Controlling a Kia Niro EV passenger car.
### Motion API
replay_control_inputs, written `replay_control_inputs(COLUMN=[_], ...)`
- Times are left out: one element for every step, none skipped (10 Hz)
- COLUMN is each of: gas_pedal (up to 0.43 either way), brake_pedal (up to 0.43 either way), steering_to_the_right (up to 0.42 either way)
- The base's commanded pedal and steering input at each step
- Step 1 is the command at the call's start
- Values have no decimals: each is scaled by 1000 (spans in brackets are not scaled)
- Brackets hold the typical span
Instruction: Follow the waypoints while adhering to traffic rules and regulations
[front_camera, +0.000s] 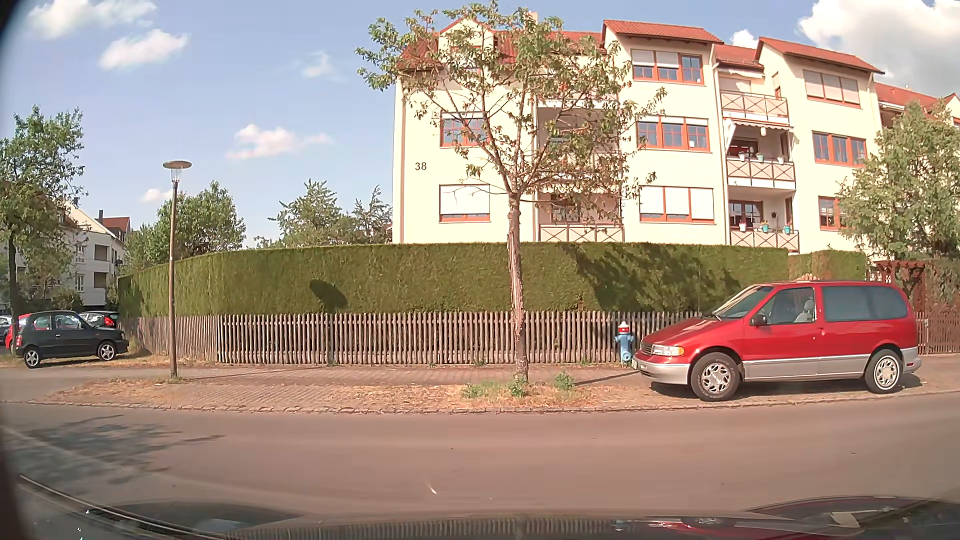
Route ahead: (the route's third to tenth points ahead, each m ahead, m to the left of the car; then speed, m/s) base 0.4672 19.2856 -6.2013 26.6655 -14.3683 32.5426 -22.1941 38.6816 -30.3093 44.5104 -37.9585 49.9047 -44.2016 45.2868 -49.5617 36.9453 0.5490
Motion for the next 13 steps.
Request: replay_control_inputs(gas_pedal=[0,0,0,0,0,0,0,0,0,0,0,0,0], brake_pedal=[98,91,91,91,91,91,91,37,12,12,12,18,12], steering_to_the_right=[-37,-48,-69,-87,-96,-101,-113,-141,-178,-220,-259,-299,-334])
